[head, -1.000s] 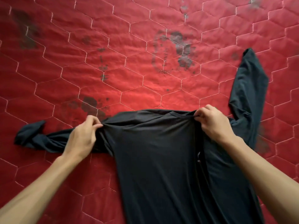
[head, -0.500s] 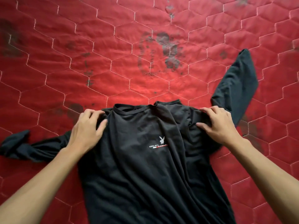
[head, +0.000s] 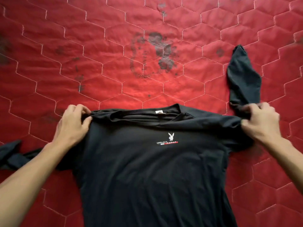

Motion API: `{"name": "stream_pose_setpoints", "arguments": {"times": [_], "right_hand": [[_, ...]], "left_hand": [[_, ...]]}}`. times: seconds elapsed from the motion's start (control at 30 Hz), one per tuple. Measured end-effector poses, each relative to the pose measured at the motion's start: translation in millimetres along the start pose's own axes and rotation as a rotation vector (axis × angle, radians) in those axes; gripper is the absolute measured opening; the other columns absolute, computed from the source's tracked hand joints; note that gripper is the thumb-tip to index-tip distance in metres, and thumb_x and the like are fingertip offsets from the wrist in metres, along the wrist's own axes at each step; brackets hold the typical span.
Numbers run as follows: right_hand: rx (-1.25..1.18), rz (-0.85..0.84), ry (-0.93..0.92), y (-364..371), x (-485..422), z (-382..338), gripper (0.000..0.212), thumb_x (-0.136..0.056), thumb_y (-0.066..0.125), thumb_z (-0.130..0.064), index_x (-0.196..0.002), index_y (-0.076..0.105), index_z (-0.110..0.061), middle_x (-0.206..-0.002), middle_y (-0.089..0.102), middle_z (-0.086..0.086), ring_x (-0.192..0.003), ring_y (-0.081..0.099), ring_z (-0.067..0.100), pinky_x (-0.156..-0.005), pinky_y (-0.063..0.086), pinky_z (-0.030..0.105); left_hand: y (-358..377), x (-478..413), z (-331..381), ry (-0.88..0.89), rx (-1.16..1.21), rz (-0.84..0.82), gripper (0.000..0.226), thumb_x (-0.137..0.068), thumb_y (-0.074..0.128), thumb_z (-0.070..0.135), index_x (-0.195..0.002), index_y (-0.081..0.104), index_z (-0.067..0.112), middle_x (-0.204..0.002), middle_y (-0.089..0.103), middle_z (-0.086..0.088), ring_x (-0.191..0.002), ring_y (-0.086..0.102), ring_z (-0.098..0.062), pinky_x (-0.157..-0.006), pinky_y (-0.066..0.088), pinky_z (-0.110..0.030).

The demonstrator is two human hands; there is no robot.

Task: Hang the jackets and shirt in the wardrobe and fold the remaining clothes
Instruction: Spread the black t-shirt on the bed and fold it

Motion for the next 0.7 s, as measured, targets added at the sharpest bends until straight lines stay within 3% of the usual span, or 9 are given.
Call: {"name": "stream_pose_setpoints", "arguments": {"times": [0.07, 0.1, 0.17, 0.23, 0.3, 0.37, 0.47, 0.57, 0.7], "right_hand": [[-0.225, 0.163, -0.209, -21.7, 4.8, -53.5, 0.043, -0.068, 0.055, -0.016, -0.108, 0.07, -0.013, -0.108, 0.061, 0.02, -0.099, 0.056, 0.04, -0.087, 0.045, 0.047], [-0.297, 0.169, -0.305, -24.6, 5.5, -81.5, 0.043, -0.069, 0.052, -0.017, -0.108, 0.069, -0.014, -0.11, 0.062, 0.016, -0.101, 0.057, 0.037, -0.09, 0.045, 0.047], [-0.384, 0.05, -0.449, -14.5, 5.1, -134.4, 0.039, -0.076, 0.049, -0.019, -0.111, 0.067, -0.017, -0.111, 0.066, 0.01, -0.104, 0.059, 0.034, -0.093, 0.046, 0.048], [-0.332, -0.129, -0.51, 11.6, 8.2, -170.0, 0.034, -0.085, 0.056, -0.022, -0.118, 0.064, -0.018, -0.113, 0.065, 0.008, -0.107, 0.059, 0.033, -0.095, 0.045, 0.047], [-0.214, -0.214, -0.495, 36.4, 11.9, -183.6, 0.03, -0.089, 0.066, -0.025, -0.117, 0.062, -0.016, -0.111, 0.063, 0.008, -0.107, 0.055, 0.034, -0.093, 0.042, 0.043], [-0.203, -0.183, -0.462, 42.1, 9.5, -181.8, 0.024, -0.089, 0.07, -0.025, -0.109, 0.065, -0.012, -0.104, 0.063, 0.01, -0.103, 0.054, 0.036, -0.087, 0.042, 0.042], [-0.42, -0.029, -0.343, 21.6, -6.4, -166.2, 0.017, -0.087, 0.071, -0.019, -0.1, 0.066, -0.009, -0.098, 0.062, 0.014, -0.097, 0.057, 0.036, -0.085, 0.044, 0.041], [-0.678, 0.148, -0.125, -17.0, -37.1, -145.9, 0.011, -0.089, 0.067, -0.017, -0.097, 0.064, -0.011, -0.092, 0.065, 0.004, -0.089, 0.062, 0.025, -0.082, 0.042, 0.03], [-0.688, 0.12, -0.053, -32.5, -72.5, -156.0, 0.012, -0.089, 0.067, -0.021, -0.099, 0.064, -0.016, -0.092, 0.066, -0.001, -0.088, 0.061, 0.017, -0.087, 0.047, 0.033]], "left_hand": [[5.4, 1.0, 20.5, 0.05, 0.087, 0.024, 0.031, -0.087, 0.065, 0.01, -0.116, 0.058, 0.016, -0.11, 0.056, -0.009, -0.107, 0.056, -0.031, -0.095, 0.047, -0.047], [7.1, -0.1, 29.0, 0.07, 0.118, 0.032, 0.036, -0.087, 0.065, 0.01, -0.122, 0.057, 0.015, -0.115, 0.057, -0.009, -0.11, 0.055, -0.029, -0.098, 0.046, -0.046], [11.2, -4.5, 38.9, 0.101, 0.117, 0.021, 0.038, -0.089, 0.067, 0.016, -0.126, 0.057, 0.016, -0.116, 0.057, -0.007, -0.11, 0.054, -0.026, -0.097, 0.046, -0.046], [16.7, -8.3, 44.1, 0.156, 0.032, -0.006, 0.029, -0.088, 0.071, 0.022, -0.116, 0.063, 0.018, -0.105, 0.059, -0.005, -0.102, 0.055, -0.028, -0.092, 0.047, -0.046], [21.0, -9.6, 45.7, 0.212, -0.038, -0.046, 0.019, -0.086, 0.074, 0.023, -0.102, 0.066, 0.016, -0.091, 0.06, -0.004, -0.092, 0.057, -0.031, -0.086, 0.046, -0.046], [18.9, -12.7, 39.7, 0.19, -0.008, -0.072, 0.015, -0.085, 0.075, 0.021, -0.093, 0.065, 0.015, -0.086, 0.058, -0.002, -0.088, 0.056, -0.03, -0.082, 0.046, -0.044], [0.0, -25.2, 30.7, 0.088, 0.168, 0.003, 0.012, -0.086, 0.073, 0.012, -0.091, 0.063, 0.017, -0.09, 0.061, -0.005, -0.088, 0.059, -0.026, -0.08, 0.047, -0.039], [-23.1, -48.3, 37.8, 0.047, 0.287, 0.106, 0.018, -0.087, 0.064, 0.002, -0.092, 0.059, 0.018, -0.09, 0.067, -0.003, -0.087, 0.063, -0.023, -0.081, 0.048, -0.035], [-33.7, -82.0, 61.6, 0.077, 0.252, 0.158, 0.022, -0.084, 0.071, 0.009, -0.097, 0.056, 0.019, -0.092, 0.063, -0.002, -0.091, 0.061, -0.027, -0.083, 0.05, -0.043]]}}
Point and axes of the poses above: each hand's wrist, its own x-axis away from the middle knuckle, its own y-axis out of the palm, z = x × y, the point moved 9 cm from there along -x, towards the middle knuckle
